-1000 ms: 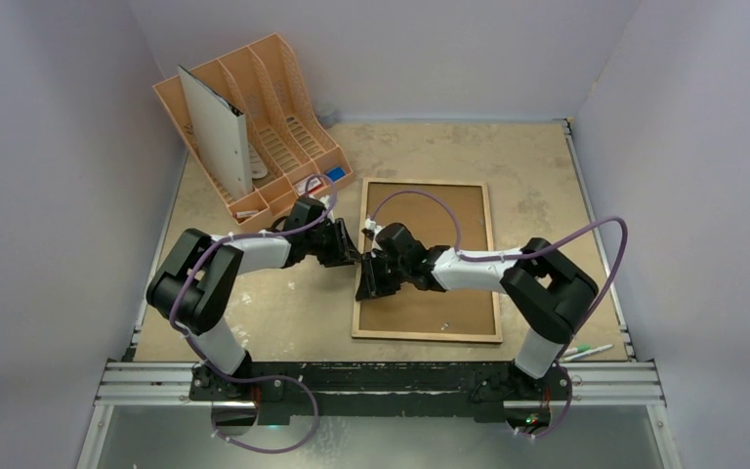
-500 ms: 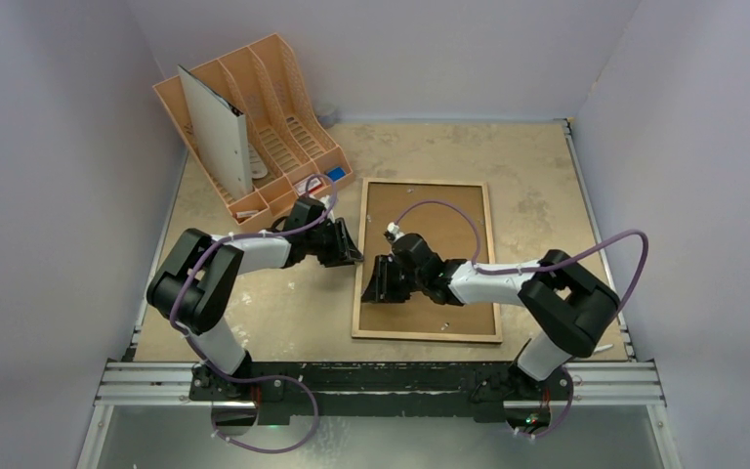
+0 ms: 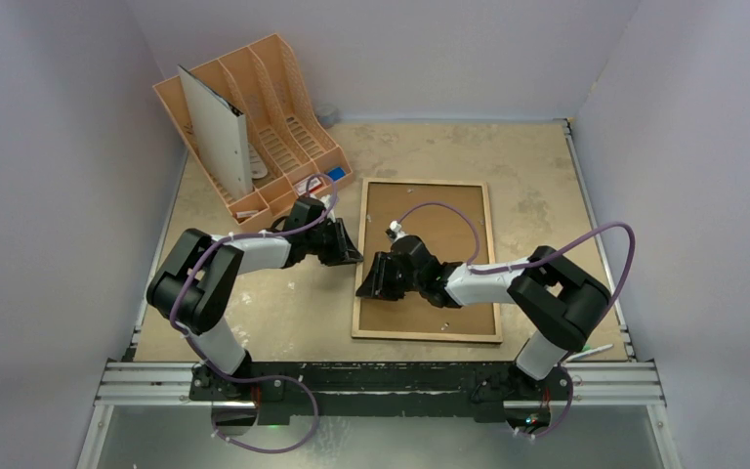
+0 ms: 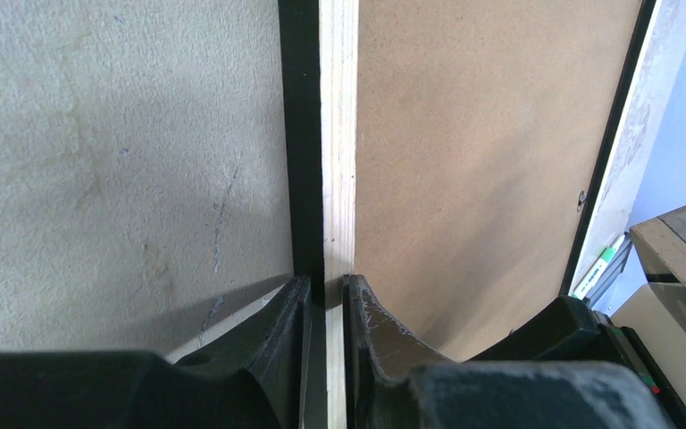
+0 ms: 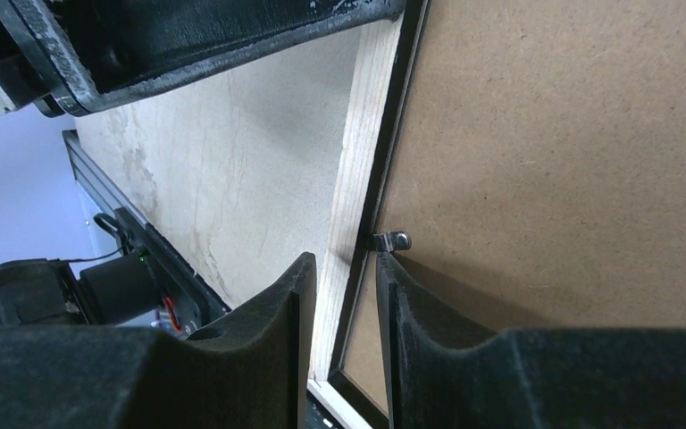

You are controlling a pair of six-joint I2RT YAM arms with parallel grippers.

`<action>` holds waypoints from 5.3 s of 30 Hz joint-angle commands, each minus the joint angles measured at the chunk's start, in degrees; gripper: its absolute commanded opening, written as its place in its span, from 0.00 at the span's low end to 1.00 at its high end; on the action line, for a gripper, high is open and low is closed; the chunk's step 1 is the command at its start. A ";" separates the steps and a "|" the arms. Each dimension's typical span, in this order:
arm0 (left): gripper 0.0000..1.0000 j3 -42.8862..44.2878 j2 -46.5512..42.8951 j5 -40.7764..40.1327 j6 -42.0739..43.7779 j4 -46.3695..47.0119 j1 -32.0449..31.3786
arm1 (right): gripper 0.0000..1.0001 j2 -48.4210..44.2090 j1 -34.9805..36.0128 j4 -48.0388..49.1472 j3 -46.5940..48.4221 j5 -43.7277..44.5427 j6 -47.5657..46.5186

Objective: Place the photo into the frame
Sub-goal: Install the photo frame at the center of the board.

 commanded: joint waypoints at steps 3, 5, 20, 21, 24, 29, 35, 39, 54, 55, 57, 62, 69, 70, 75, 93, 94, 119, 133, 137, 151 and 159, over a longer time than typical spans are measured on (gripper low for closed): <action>0.18 -1.43 1.29 -1.30 0.57 -2.07 -0.02 | 0.34 0.84 0.20 1.40 -0.60 4.68 -0.25; 0.18 -1.43 1.29 -1.36 0.57 -2.19 -0.02 | 0.34 1.24 0.21 1.56 -0.21 4.91 -0.48; 0.21 -0.50 0.41 -2.03 0.65 -2.92 -0.02 | 0.37 -8.75 0.18 3.97 -2.66 4.06 -4.35; 0.22 -0.42 0.31 -2.15 0.66 -2.96 -0.02 | 0.38 -10.90 0.22 2.87 -3.11 4.24 -4.11; 0.27 -0.22 0.44 -2.13 0.58 -2.90 -0.02 | 0.41 -16.49 -0.31 -2.09 -2.89 9.49 -3.15; 0.32 -0.11 1.06 -1.78 0.40 -2.22 -0.02 | 0.45 -16.88 -5.84 -10.86 1.13 14.79 -2.95; 0.34 -0.11 1.04 -1.49 0.53 -1.21 -0.02 | 0.47 -9.82 -13.11 -9.87 7.57 11.88 -6.32; 0.36 0.15 1.31 -1.63 0.51 -0.38 -0.02 | 0.47 -1.91 -14.54 -9.82 15.01 10.84 -8.70; 0.29 2.02 1.88 -1.06 0.78 -1.25 0.03 | 0.48 19.40 -15.50 -5.94 32.23 4.30 -15.57; 0.28 2.20 1.66 -1.34 1.01 -1.70 -0.01 | 0.48 19.95 -15.50 -5.83 32.55 3.92 -15.97; 0.28 2.75 1.44 -1.96 1.42 -2.92 -0.02 | 0.48 21.06 -15.50 -5.74 32.85 3.52 -16.59; 0.28 3.10 2.00 -1.90 1.45 -3.42 -0.02 | 0.47 22.54 -15.50 -5.32 32.52 4.23 -17.61; 0.28 3.31 2.26 -2.24 1.67 -4.03 -0.02 | 0.47 24.30 -15.46 -4.29 32.90 5.19 -17.92; 0.28 3.25 2.26 -2.33 1.71 -4.08 -0.02 | 0.47 24.82 -15.47 -4.40 33.42 4.57 -18.13; 0.27 3.19 2.24 -2.60 1.88 -4.40 -0.02 | 0.45 25.63 -15.48 -3.71 32.80 0.64 -19.48; 0.27 3.59 2.78 -3.47 1.89 -4.83 -0.02 | 0.45 22.39 -15.54 -6.13 33.41 -5.02 -19.72; 0.27 3.64 2.69 -3.61 1.96 -4.94 -0.02 | 0.45 22.55 -15.65 -6.93 34.72 -4.32 -19.81; 0.36 3.09 2.83 -3.35 2.59 -5.21 -0.10 | 0.48 19.68 -27.05 -11.07 33.13 13.30 -13.08; 0.35 2.91 2.70 -3.93 2.73 -5.67 -0.10 | 0.44 25.30 -27.63 -10.01 36.35 10.92 -13.54; 0.34 2.96 2.70 -4.01 2.77 -5.76 -0.10 | 0.43 26.44 -27.74 -10.34 37.53 11.80 -13.43; 0.33 2.91 2.37 -4.11 2.94 -5.85 -0.10 | 0.41 29.42 -28.33 -11.16 40.00 15.47 -10.70; 0.33 3.18 1.81 -4.80 2.86 -5.85 -0.10 | 0.43 21.27 -28.42 -3.06 34.68 10.69 -13.20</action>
